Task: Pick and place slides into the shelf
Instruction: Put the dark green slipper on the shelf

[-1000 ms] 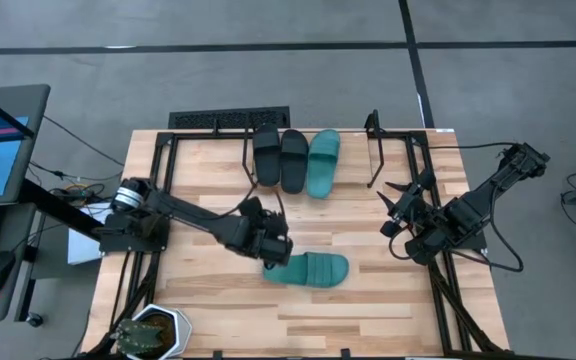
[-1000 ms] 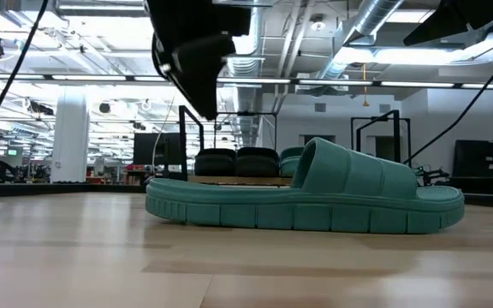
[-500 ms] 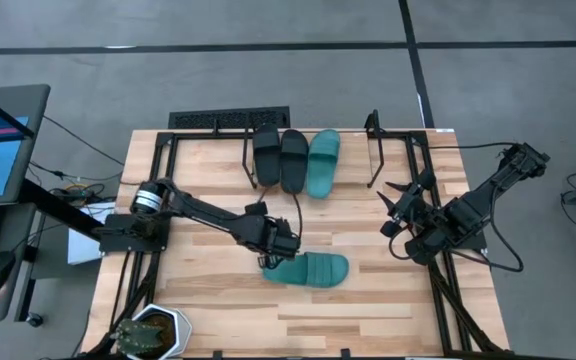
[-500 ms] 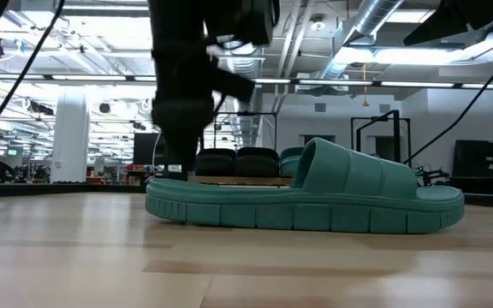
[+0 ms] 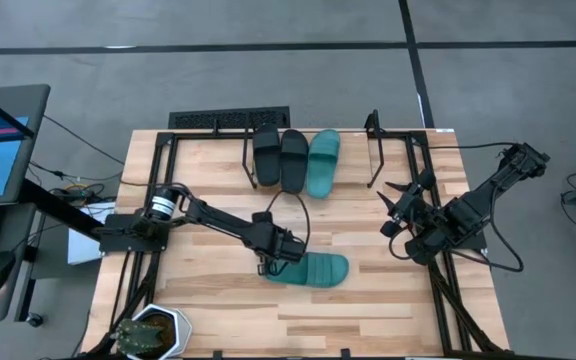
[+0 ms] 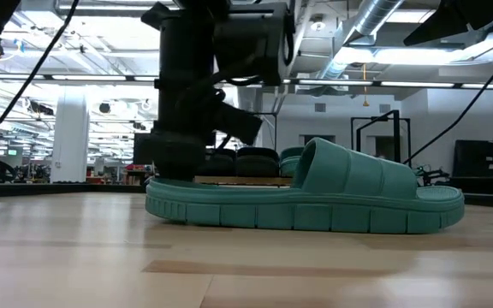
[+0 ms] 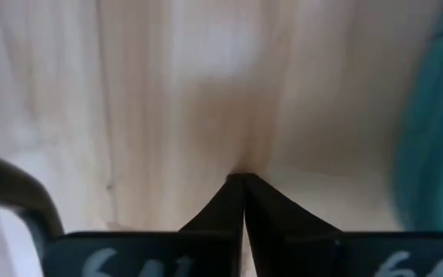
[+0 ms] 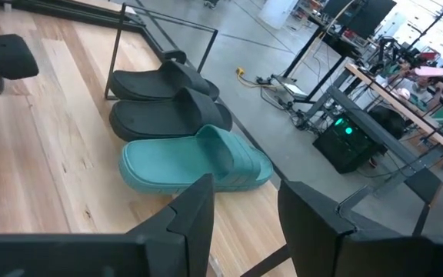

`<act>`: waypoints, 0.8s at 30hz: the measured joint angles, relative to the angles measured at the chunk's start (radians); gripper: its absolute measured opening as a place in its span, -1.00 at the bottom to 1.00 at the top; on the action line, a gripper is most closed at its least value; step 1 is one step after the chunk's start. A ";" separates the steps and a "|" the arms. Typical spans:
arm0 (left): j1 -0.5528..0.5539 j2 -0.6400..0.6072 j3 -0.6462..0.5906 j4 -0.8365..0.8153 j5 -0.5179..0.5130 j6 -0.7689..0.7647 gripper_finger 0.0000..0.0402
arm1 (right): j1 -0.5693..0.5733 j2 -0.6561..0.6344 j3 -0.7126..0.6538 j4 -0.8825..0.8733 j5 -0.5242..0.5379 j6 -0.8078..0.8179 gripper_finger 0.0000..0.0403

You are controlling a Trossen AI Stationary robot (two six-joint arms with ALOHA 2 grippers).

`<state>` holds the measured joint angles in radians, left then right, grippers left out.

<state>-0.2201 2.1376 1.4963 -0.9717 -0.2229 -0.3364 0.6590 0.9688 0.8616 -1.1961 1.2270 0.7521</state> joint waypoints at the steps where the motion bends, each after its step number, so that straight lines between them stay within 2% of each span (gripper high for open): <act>1: -0.002 0.000 0.006 0.002 0.012 -0.005 -1.00 | 0.000 0.000 0.000 0.000 0.000 0.000 -0.34; 13: -0.023 0.003 0.050 0.091 0.257 -0.013 -1.00 | 0.000 0.000 0.000 0.000 0.000 0.000 -0.34; 20: -0.043 0.010 0.050 0.236 0.502 -0.036 -1.00 | 0.000 0.000 0.000 0.000 0.000 0.000 -0.33; 24: -0.054 0.010 0.050 0.389 0.591 -0.044 -1.00 | 0.000 0.000 0.000 0.000 0.000 0.000 -0.34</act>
<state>-0.2746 2.1479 1.5464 -0.5830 0.3676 -0.3809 0.6587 0.9688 0.8616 -1.1961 1.2266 0.7521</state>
